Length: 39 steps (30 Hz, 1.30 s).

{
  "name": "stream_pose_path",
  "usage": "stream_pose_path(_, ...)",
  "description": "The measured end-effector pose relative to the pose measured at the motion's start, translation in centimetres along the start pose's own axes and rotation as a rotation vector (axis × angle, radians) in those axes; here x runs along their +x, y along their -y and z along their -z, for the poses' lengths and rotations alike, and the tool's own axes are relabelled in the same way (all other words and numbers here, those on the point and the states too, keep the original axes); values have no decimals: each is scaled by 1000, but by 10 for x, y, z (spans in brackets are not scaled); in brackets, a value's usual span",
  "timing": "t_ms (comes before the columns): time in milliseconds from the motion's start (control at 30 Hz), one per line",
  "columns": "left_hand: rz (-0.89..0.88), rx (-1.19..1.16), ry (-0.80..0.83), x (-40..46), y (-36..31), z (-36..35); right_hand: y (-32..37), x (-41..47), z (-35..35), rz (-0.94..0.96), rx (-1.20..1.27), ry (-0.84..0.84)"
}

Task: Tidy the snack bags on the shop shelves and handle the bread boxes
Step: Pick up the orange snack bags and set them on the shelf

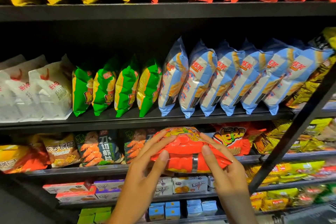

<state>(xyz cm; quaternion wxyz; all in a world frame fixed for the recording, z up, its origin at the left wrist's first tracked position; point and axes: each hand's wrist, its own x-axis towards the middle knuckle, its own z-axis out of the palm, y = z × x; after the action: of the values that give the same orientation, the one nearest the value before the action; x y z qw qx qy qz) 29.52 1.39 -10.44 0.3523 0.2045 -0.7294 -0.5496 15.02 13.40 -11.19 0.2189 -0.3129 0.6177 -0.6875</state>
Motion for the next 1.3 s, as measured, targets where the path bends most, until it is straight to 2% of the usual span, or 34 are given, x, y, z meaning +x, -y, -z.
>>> stream_pose_path(167, 60, -35, -59, 1, -3, -2, 7, -1, 1, -73, 19, 58)
stream_pose_path(367, 32, -57, -61, -1, -5, -4, 16, -2, 3, -123, 57, 48)
stream_pose_path(467, -20, -38, -46, -3, -5, -1, 46, 4, 4, 0, 122, 158)
stream_pose_path(533, -75, 6, -44, -4, -7, 1, 52, 9, 15, -41, 165, 216)
stream_pose_path(633, -163, 64, -1, -5, -9, 2, 46, 11, 21, -34, 77, 335)
stream_pose_path(667, -179, 76, 33, -5, -10, 2, 38, 14, 21, -91, 39, 292)
stream_pose_path(767, -242, 112, 79, -5, -15, 2, 29, 14, 31, 39, -25, 257)
stream_pose_path(833, -245, 18, 80, -4, -19, 2, 37, 17, 28, 129, -22, 235)
stream_pose_path(933, -178, -38, -13, 11, -20, 5, 37, 21, 27, 232, -17, 231)
stream_pose_path(1033, -103, -48, -11, 31, -27, 12, 46, 31, 25, 314, 11, 262)
stream_pose_path(1167, -110, -126, 46, 43, -65, 9, 70, 54, 17, 414, 39, 318)
stream_pose_path(1300, -142, -143, -5, 70, -103, 13, 97, 89, 13, 553, 31, 365)
